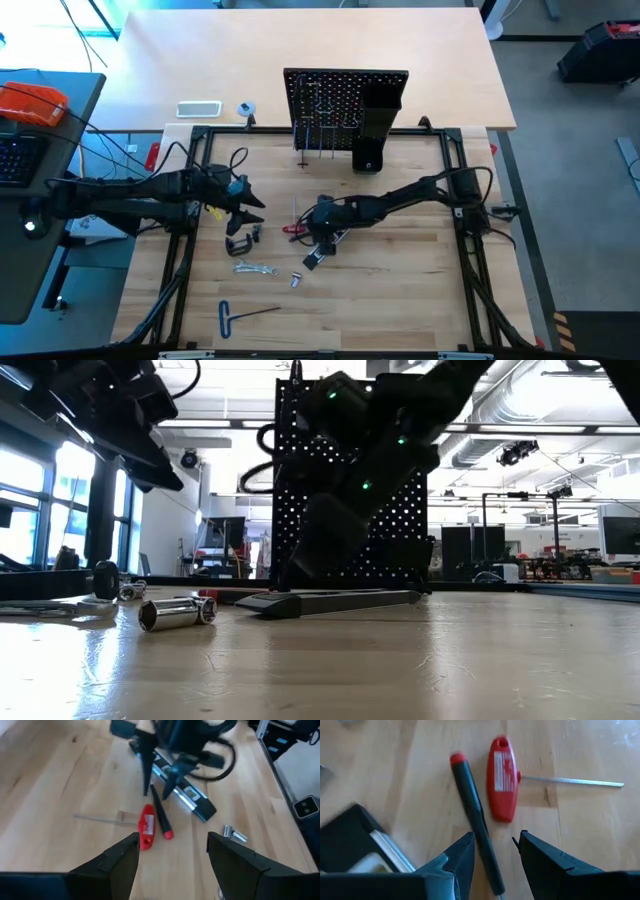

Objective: Hang tools onto peg board
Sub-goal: Put the nut driver into the top black bin on the peg board

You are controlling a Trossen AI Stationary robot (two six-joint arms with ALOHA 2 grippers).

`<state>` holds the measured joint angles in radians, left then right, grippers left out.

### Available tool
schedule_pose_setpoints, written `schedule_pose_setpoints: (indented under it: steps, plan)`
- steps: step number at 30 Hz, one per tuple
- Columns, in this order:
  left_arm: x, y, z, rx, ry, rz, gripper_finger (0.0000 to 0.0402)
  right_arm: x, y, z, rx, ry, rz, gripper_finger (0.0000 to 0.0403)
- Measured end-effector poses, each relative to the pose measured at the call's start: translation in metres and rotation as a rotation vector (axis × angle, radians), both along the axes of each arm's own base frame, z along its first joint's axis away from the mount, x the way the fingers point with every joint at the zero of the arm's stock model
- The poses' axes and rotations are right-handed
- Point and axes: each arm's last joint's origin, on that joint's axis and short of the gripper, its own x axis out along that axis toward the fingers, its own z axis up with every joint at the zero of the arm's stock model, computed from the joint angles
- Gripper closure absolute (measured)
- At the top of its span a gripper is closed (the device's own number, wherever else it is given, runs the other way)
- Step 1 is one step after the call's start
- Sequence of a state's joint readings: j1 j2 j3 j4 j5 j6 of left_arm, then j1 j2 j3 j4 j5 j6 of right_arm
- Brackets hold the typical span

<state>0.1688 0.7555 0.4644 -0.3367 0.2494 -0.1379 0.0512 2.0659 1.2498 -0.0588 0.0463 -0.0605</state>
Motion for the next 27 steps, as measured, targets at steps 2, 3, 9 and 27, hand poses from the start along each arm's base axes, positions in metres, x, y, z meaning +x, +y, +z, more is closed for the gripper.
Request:
schedule_pose_setpoints:
  steps: [2,3,9,27]
  plan:
    - [0.000,-0.002,0.000,0.010,-0.001,-0.003,0.0177,0.004,0.000,-0.002,-0.013,0.031,0.015,0.0253]
    - [0.001,-0.003,0.000,0.016,-0.003,-0.003,0.0177,0.005,0.000,-0.003,-0.016,0.044,0.022,0.0253]
    - [0.005,-0.008,0.001,0.031,-0.026,-0.015,0.0177,0.009,0.001,-0.008,-0.002,0.109,0.032,0.0266]
    - [0.041,-0.016,-0.035,0.077,0.127,-0.060,0.0177,0.004,0.003,-0.004,0.029,0.142,0.050,0.0395]
